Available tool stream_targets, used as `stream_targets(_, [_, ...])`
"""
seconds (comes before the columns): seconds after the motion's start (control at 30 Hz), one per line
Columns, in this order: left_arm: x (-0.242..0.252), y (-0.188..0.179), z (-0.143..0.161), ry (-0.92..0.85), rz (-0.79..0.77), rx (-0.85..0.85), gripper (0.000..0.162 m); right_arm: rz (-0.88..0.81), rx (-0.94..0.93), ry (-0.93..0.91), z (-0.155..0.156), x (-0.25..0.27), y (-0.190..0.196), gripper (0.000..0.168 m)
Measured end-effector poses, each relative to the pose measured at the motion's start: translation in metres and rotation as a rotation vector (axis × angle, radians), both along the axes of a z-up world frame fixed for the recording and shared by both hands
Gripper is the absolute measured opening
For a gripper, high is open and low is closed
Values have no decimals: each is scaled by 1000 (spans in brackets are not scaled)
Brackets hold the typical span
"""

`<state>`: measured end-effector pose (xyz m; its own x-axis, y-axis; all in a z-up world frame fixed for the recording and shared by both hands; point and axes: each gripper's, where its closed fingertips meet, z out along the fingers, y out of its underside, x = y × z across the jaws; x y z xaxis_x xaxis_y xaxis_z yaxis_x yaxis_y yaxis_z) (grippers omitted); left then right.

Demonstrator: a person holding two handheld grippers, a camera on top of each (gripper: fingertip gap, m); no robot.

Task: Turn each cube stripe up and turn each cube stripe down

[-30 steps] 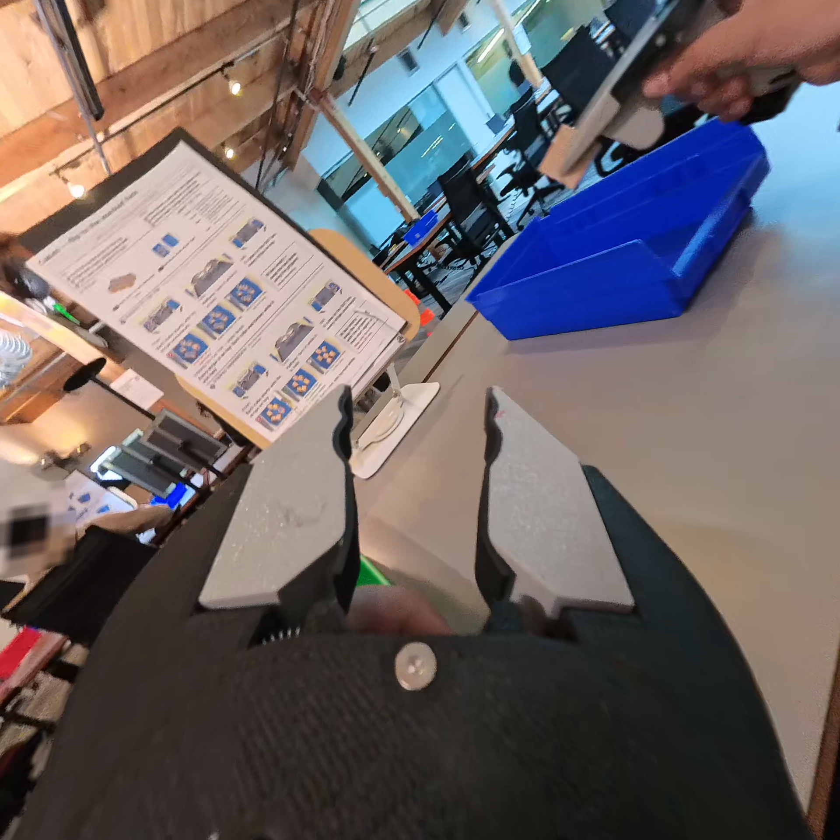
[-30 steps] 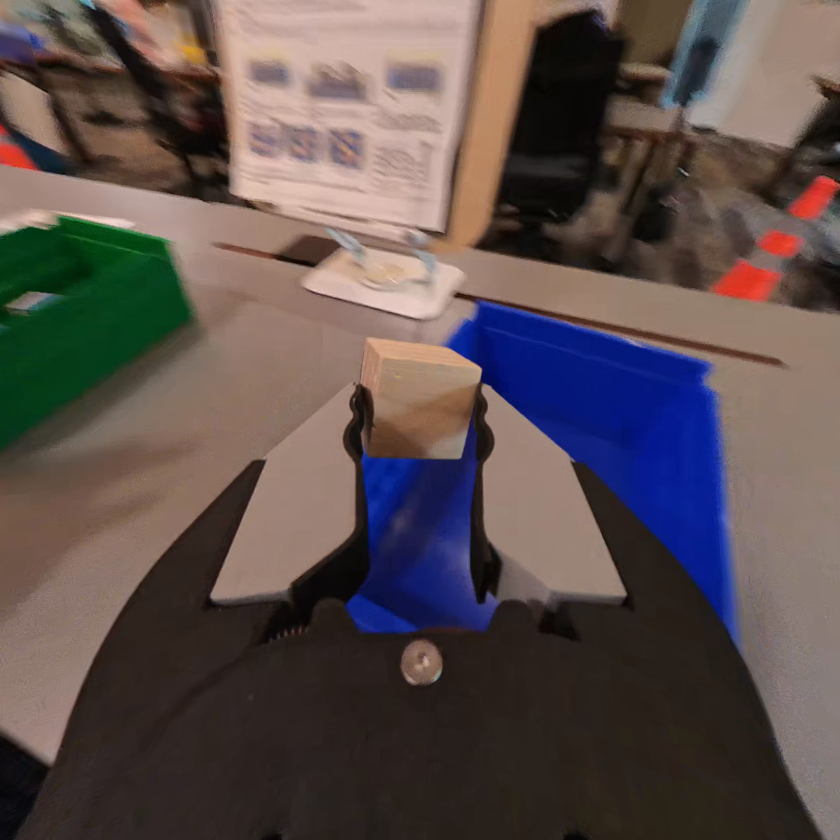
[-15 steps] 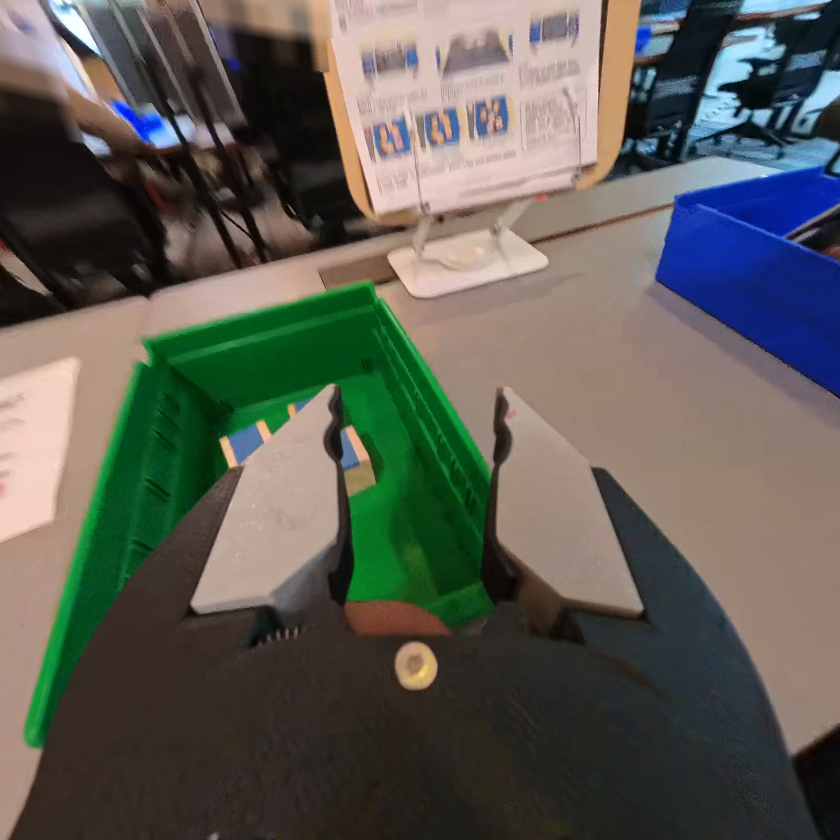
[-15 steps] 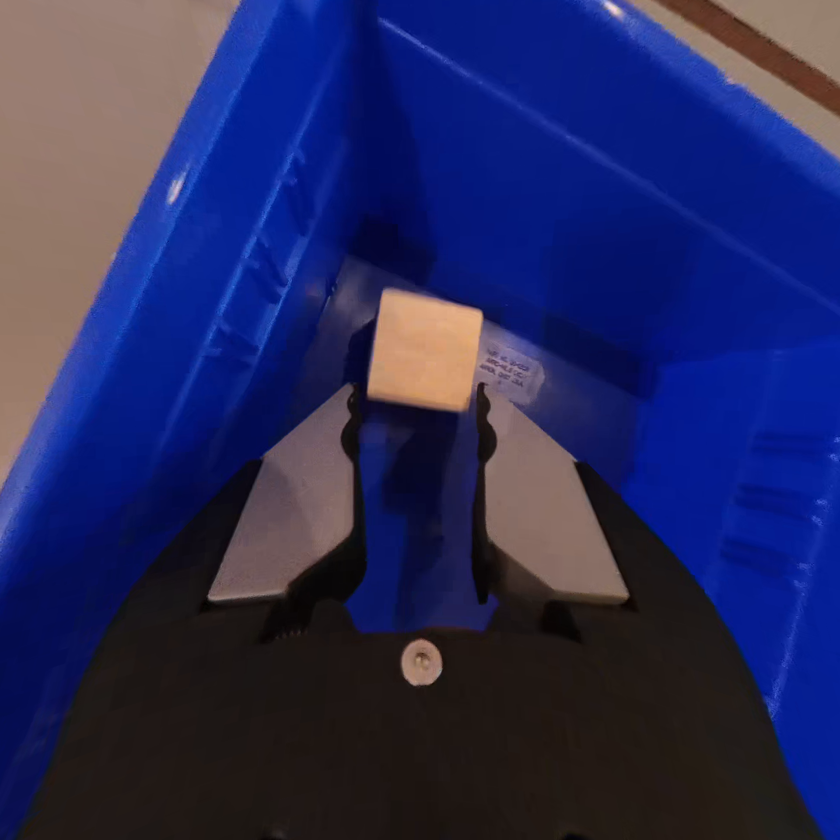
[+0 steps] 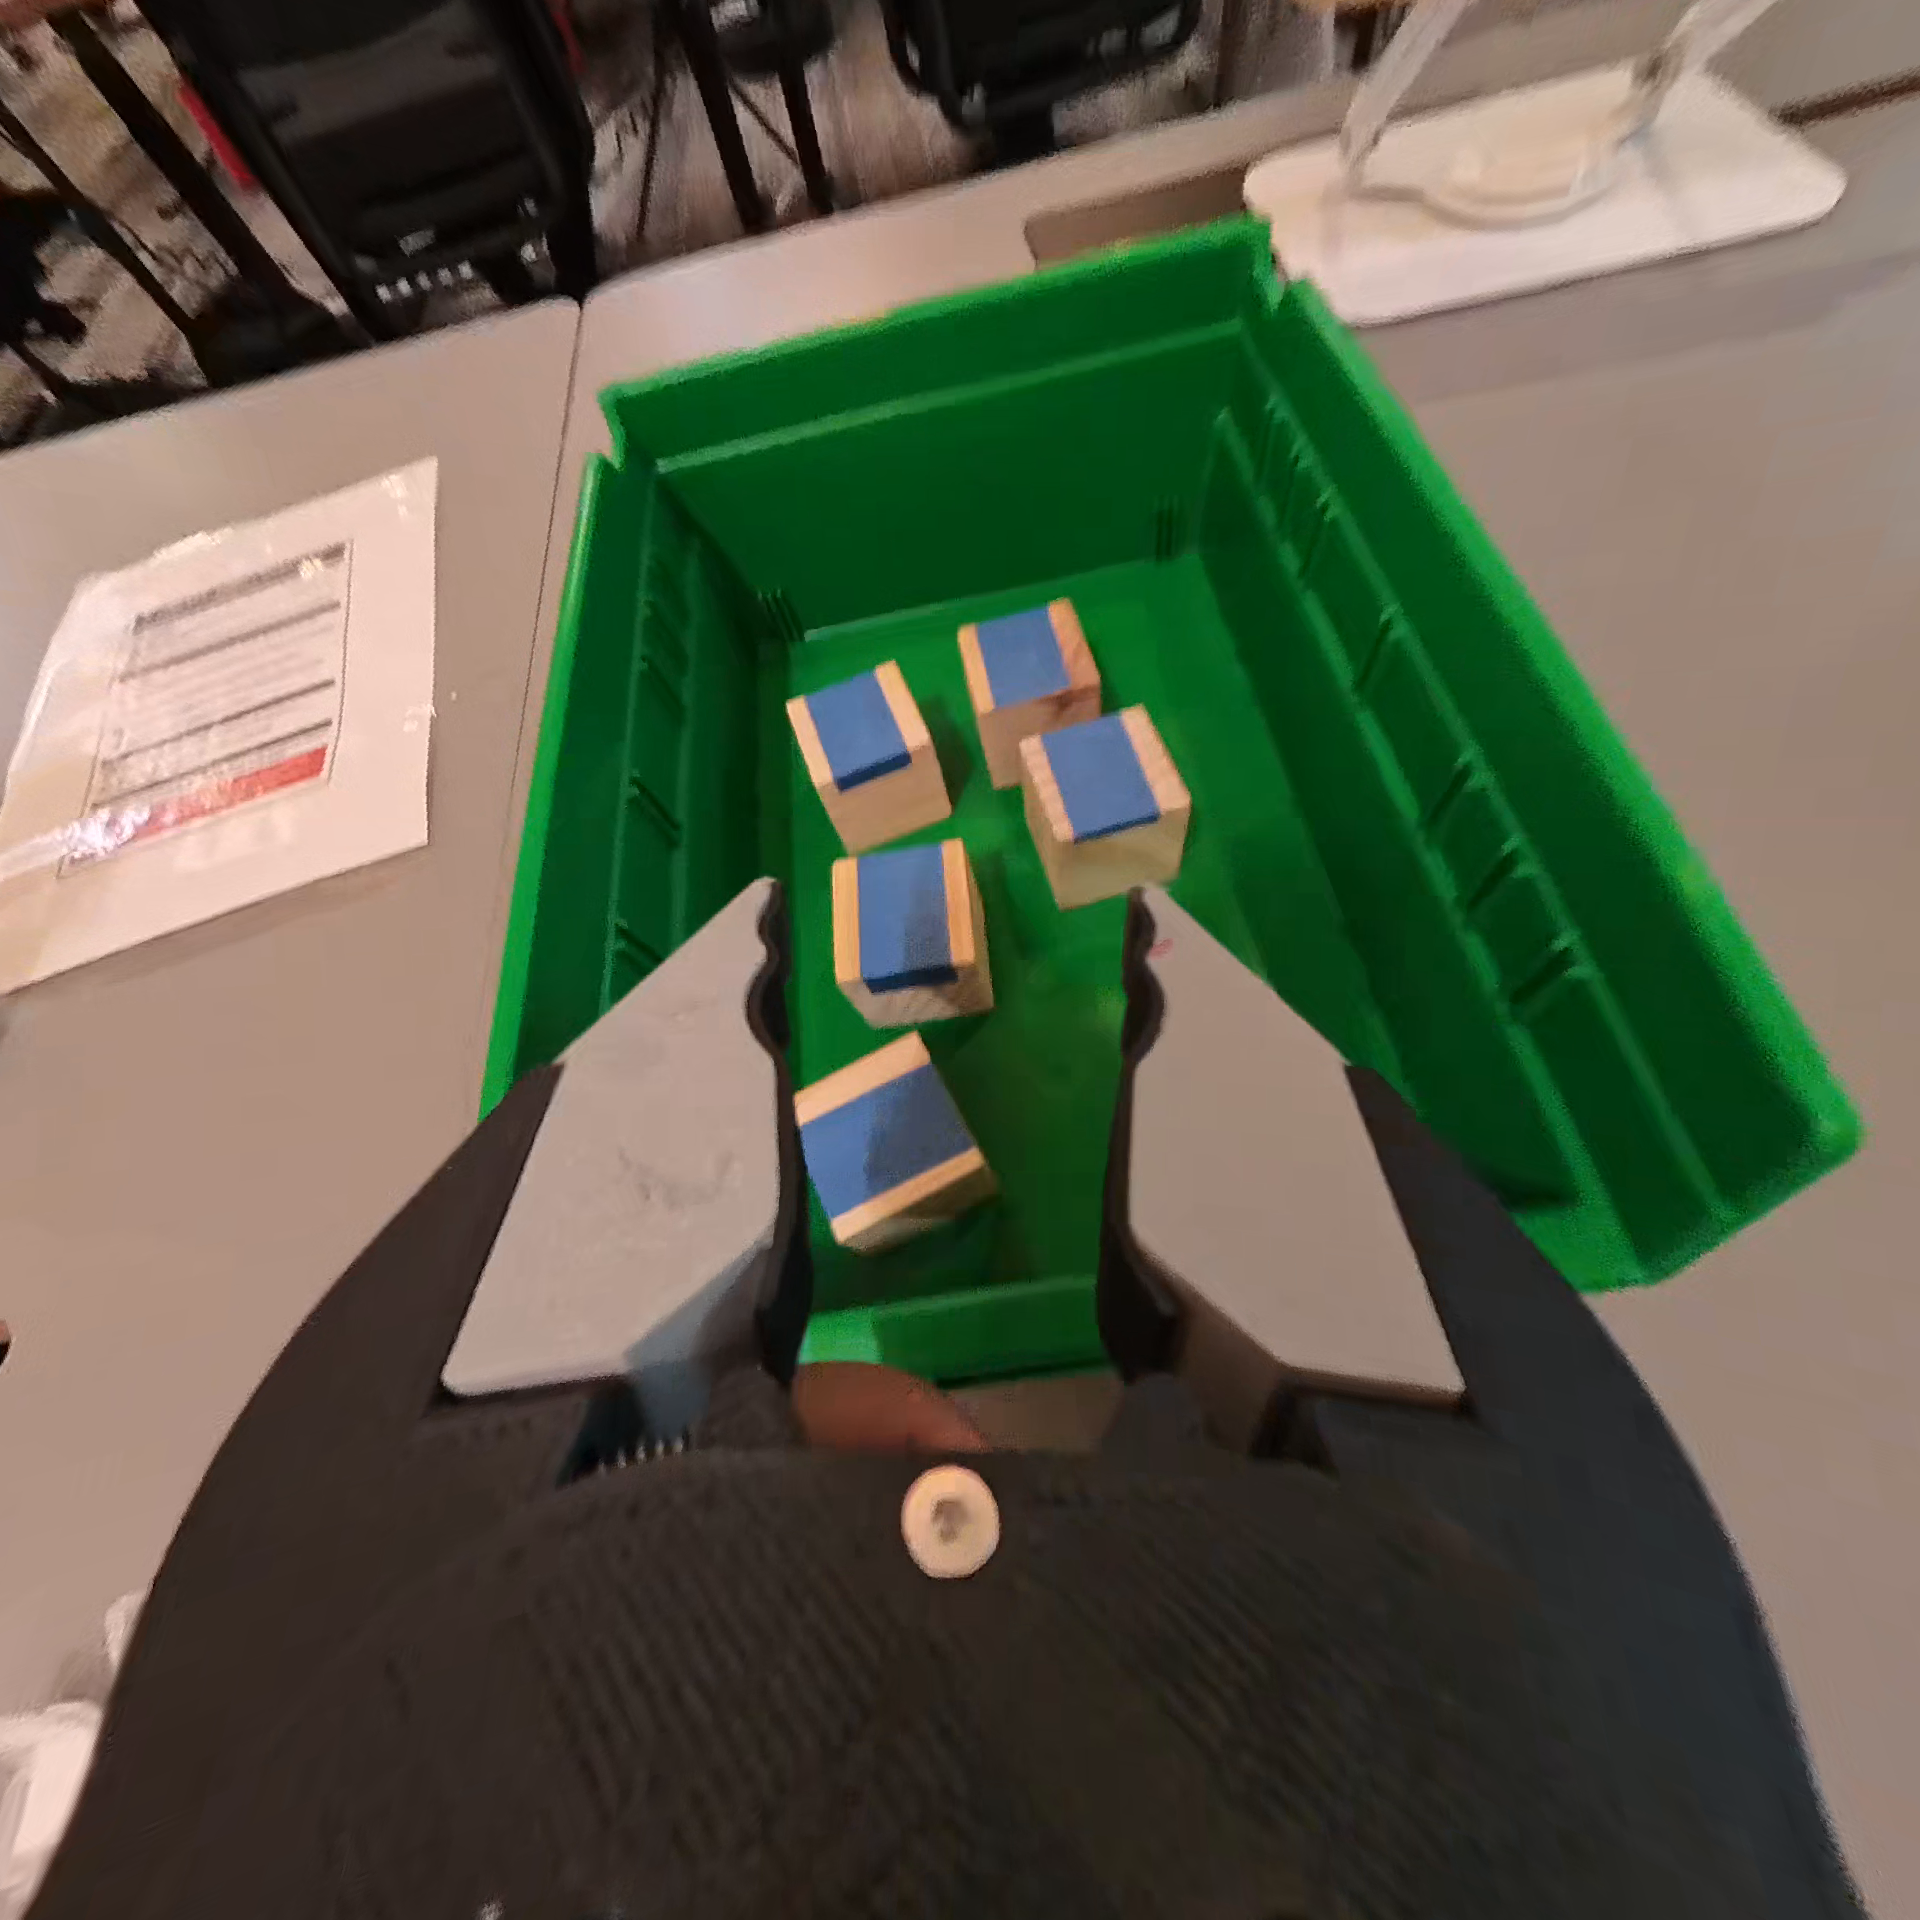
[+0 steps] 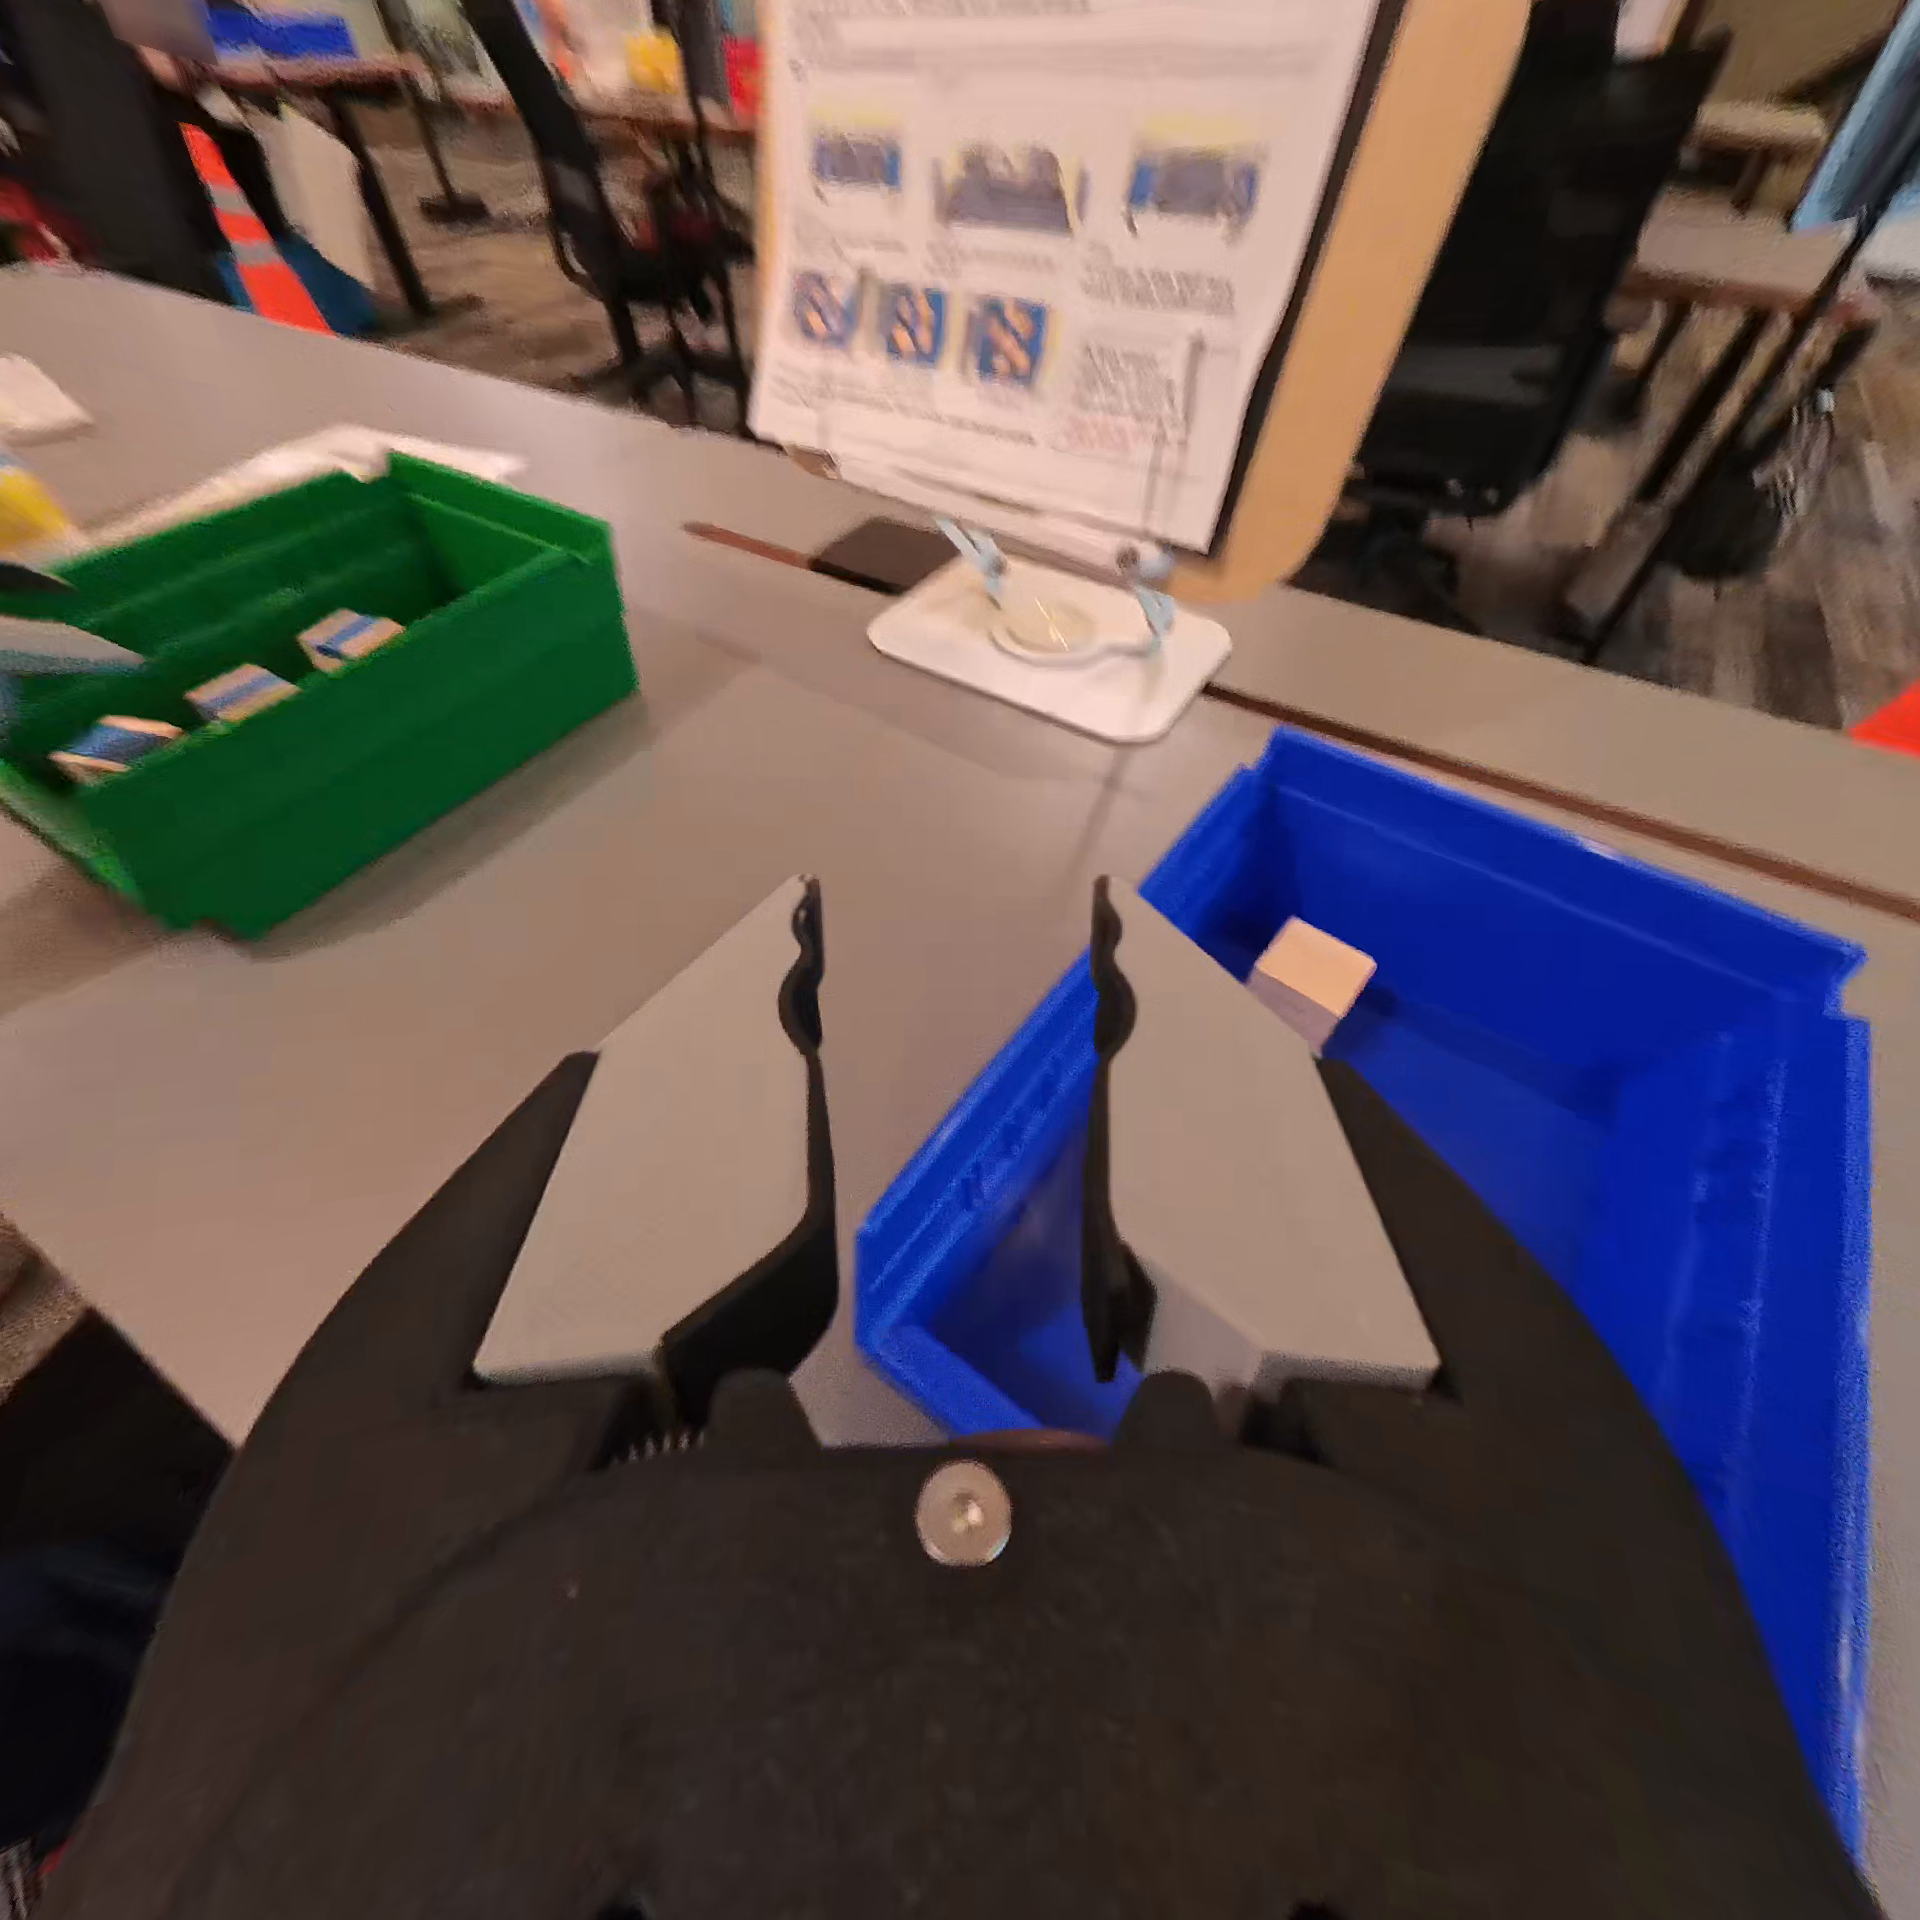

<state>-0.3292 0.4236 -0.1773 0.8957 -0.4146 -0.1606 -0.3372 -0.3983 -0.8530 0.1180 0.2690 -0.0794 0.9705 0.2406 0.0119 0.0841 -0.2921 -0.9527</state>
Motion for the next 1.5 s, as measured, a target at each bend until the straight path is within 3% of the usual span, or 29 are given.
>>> stream_targets(0.2, [2, 4, -22, 57, -29, -92, 62, 89, 108, 57, 33, -22, -29, 46])
stream_targets(0.33, [3, 25, -28, 110, -40, -151, 59, 114, 124, 66, 38, -28, -34, 46])
stream_targets(0.53, [-7, 50, -79, 301, -16, -419, 45, 131, 139, 46, 43, -36, -37, 46])
stream_targets(0.67, [-8, 58, -89, 339, -7, -442, 48, 145, 152, 42, 45, -41, -40, 46])
stream_targets(0.73, [1, 59, -71, 262, -17, -367, 47, 167, 149, 49, 44, -46, -40, 45])
stream_targets(0.87, [40, 32, 3, 153, -160, -37, 47, 299, 104, 138, 35, -73, -36, 46])
stream_targets(0.97, [105, -38, 64, 18, -495, 240, 47, 480, 32, 261, 23, -116, -34, 48])
stream_targets(1.07, [154, -127, 109, -60, -816, 583, 47, 779, -105, 462, 8, -178, -46, 56])
stream_targets(1.17, [181, -205, 120, -86, -1082, 844, 47, 1065, -270, 775, 8, -222, -66, 66])
stream_targets(1.23, [189, -237, 121, -85, -1165, 975, 47, 1186, -349, 936, 11, -236, -76, 69])
stream_targets(1.4, [201, -254, 119, -111, -1201, 998, 46, 1289, -383, 1002, 14, -254, -89, 69])
stream_targets(1.5, [204, -249, 120, -121, -1168, 1020, 46, 1297, -382, 950, 9, -261, -94, 58])
